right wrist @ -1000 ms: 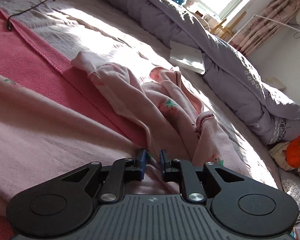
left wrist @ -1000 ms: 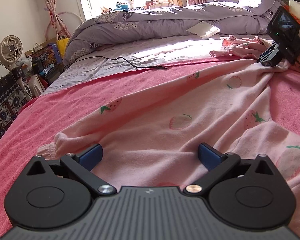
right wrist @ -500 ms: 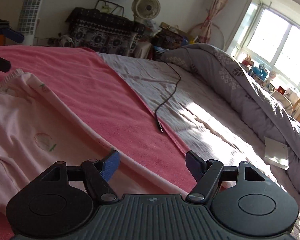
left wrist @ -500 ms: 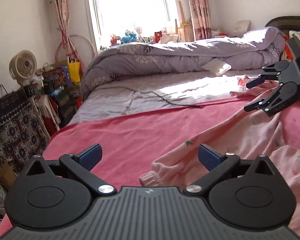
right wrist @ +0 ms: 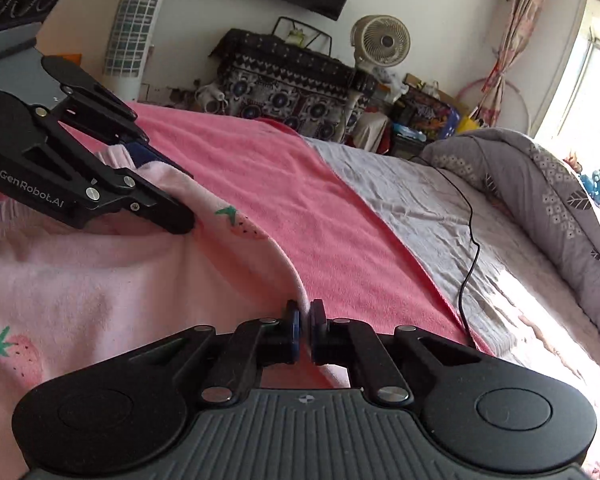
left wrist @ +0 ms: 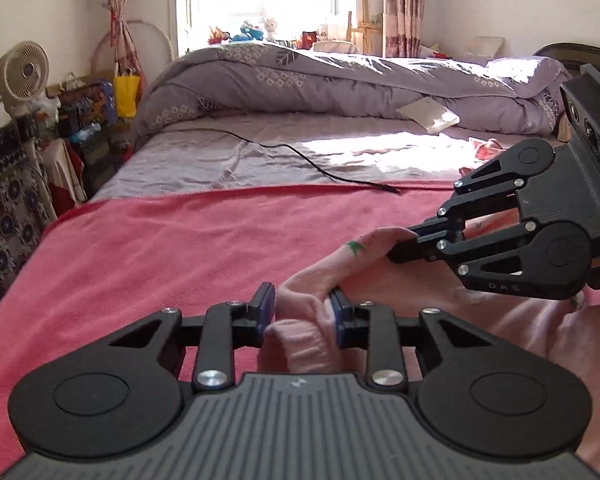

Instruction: Fold clothes

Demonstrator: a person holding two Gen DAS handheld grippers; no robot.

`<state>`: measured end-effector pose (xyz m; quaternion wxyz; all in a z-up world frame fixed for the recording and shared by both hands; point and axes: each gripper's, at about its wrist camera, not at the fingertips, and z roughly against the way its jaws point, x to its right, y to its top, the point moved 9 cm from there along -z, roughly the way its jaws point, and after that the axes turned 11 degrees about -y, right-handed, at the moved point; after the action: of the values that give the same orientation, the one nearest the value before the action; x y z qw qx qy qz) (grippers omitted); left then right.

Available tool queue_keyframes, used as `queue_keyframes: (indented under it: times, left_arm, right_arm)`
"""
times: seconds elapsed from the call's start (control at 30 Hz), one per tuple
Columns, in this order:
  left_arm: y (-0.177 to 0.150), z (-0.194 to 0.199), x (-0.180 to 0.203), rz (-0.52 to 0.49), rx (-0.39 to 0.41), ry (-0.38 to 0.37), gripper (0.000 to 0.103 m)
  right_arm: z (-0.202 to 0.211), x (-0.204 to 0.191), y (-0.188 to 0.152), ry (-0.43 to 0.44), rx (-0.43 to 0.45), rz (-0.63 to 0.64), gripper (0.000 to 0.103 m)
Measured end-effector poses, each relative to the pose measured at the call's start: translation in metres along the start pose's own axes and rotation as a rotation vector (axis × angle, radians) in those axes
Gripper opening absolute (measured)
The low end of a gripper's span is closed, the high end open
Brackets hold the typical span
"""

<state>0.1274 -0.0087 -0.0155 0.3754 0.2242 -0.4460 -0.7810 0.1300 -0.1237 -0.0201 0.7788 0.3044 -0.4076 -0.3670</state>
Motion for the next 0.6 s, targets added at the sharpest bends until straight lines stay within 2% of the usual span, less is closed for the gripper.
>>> queue_keyframes:
  times: [0.03, 0.1, 0.13, 0.17, 0.2, 0.23, 0.3, 0.33, 0.4, 0.47, 0.5, 0.6]
  left_arm:
    - [-0.003, -0.006, -0.003, -0.004, -0.015, 0.024, 0.038]
    - [-0.022, -0.030, -0.018, 0.064, -0.125, 0.039, 0.045]
    - [-0.021, -0.027, -0.022, 0.090, -0.116, 0.028, 0.046]
    - [-0.022, -0.026, -0.025, 0.108, -0.113, 0.033, 0.052]
    - [-0.023, -0.025, -0.028, 0.126, -0.111, 0.039, 0.057]
    - [-0.024, -0.024, -0.030, 0.135, -0.111, 0.037, 0.057]
    - [-0.025, -0.023, -0.031, 0.142, -0.111, 0.039, 0.059]
    - [-0.025, -0.022, -0.031, 0.137, -0.111, 0.049, 0.059]
    - [-0.026, -0.020, -0.033, 0.130, -0.112, 0.075, 0.070]
    - [-0.026, -0.016, -0.039, 0.159, -0.117, 0.093, 0.081]
    - [-0.026, -0.013, -0.042, 0.184, -0.115, 0.090, 0.083]
    - [-0.027, -0.003, -0.055, 0.297, -0.095, 0.071, 0.084]
  right_arm:
    - [-0.011, -0.002, 0.000, -0.010, -0.013, -0.003, 0.007]
    - [-0.035, -0.005, 0.000, -0.030, -0.039, -0.009, 0.010]
    - [-0.038, -0.007, 0.002, -0.052, -0.036, 0.005, 0.010]
    - [-0.041, -0.009, 0.003, -0.075, -0.032, 0.020, 0.015]
    - [-0.044, -0.010, 0.005, -0.098, -0.028, 0.035, 0.023]
    - [-0.042, -0.006, 0.005, -0.114, -0.026, 0.028, 0.032]
    - [-0.025, 0.006, 0.003, -0.145, -0.004, 0.008, 0.078]
    - [-0.011, 0.015, -0.001, -0.159, 0.010, -0.001, 0.082]
    - [0.015, 0.031, -0.013, -0.188, 0.020, -0.012, 0.082]
    - [0.051, 0.058, -0.042, -0.254, -0.008, -0.001, 0.082]
    - [0.070, 0.072, -0.057, -0.285, -0.024, 0.006, 0.082]
    - [0.131, 0.137, -0.134, -0.455, -0.168, -0.010, 0.082]
